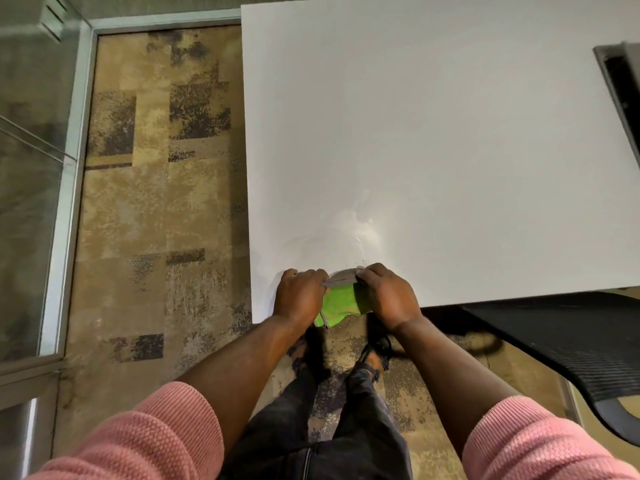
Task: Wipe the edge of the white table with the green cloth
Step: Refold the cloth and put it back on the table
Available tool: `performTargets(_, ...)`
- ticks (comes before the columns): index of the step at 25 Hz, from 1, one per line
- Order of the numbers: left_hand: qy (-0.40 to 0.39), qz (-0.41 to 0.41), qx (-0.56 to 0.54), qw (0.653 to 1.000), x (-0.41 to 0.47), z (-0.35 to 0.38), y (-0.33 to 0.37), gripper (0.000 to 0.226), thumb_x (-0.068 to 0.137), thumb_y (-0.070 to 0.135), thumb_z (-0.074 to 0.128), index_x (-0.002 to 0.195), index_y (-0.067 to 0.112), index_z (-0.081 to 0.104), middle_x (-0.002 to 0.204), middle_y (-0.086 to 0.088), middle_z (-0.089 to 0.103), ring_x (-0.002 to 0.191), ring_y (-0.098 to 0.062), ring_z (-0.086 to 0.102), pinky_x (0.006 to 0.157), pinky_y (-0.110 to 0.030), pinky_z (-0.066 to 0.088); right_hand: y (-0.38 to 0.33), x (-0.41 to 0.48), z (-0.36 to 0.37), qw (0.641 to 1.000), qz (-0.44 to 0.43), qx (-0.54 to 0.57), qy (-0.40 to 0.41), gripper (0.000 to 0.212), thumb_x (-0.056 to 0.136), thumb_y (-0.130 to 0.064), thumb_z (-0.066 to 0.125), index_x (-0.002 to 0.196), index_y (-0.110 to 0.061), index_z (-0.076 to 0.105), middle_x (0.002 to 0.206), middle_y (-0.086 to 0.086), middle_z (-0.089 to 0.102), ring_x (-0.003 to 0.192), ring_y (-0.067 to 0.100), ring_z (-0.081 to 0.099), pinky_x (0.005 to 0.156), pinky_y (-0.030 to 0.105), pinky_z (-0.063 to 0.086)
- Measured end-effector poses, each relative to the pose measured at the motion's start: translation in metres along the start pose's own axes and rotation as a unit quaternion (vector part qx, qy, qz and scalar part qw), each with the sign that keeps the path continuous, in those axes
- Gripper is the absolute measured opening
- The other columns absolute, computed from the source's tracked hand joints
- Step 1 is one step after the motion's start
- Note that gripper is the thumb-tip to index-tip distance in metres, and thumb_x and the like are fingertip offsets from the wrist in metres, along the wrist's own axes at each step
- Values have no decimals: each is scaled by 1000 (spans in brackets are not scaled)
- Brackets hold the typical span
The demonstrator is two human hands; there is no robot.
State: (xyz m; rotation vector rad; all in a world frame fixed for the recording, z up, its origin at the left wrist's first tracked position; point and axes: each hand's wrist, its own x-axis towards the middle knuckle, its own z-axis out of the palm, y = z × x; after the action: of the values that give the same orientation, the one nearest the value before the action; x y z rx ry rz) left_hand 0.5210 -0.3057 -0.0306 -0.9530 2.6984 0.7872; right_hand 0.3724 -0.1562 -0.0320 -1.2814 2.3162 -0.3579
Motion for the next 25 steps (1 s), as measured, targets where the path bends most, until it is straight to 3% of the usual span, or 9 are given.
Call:
performTargets(3, 4, 9, -41, 999, -4, -10, 2, 29, 101, 15, 57, 125, 18, 72, 118, -6, 76, 107, -34, 62, 99, -36, 42, -3, -12, -6, 999, 5, 43, 31, 41, 90, -4, 70, 131, -11, 69, 124, 10, 68, 104, 36, 68, 82, 43, 60)
performTargets(12, 19, 63, -69, 995, 16, -60, 46, 31, 101, 20, 53, 121, 29, 75, 115, 4, 77, 115, -33, 54, 98, -33, 43, -14, -46, -69, 989, 44, 58, 129, 53, 79, 6, 72, 129, -13, 70, 122, 5, 68, 103, 30, 69, 86, 35, 58)
performTargets(17, 45, 151, -55, 986, 35, -99, 99, 31, 101, 20, 51, 115, 32, 77, 108, 8, 78, 108, -30, 54, 85, -30, 38, -8, -64, -124, 974, 70, 33, 215, 40, 87, -5, 72, 126, -16, 72, 120, 2, 68, 99, 28, 69, 82, 27, 54)
performTargets(20, 52, 209, -48, 975, 45, -122, 140, 32, 98, 18, 51, 111, 31, 78, 103, 8, 79, 104, -29, 56, 85, -30, 40, 2, -77, -157, 956, 108, 51, 267, 27, 95, -16, 66, 120, -23, 72, 116, -5, 68, 99, 24, 68, 79, 24, 51)
performTargets(25, 82, 297, -29, 951, 67, -149, 226, 30, 100, 21, 52, 114, 31, 77, 110, 8, 78, 113, -33, 54, 92, -30, 35, 39, -100, -218, 931, 126, 27, 343, 49, 81, 1, 72, 124, -22, 72, 120, -4, 67, 101, 24, 67, 85, 30, 56)
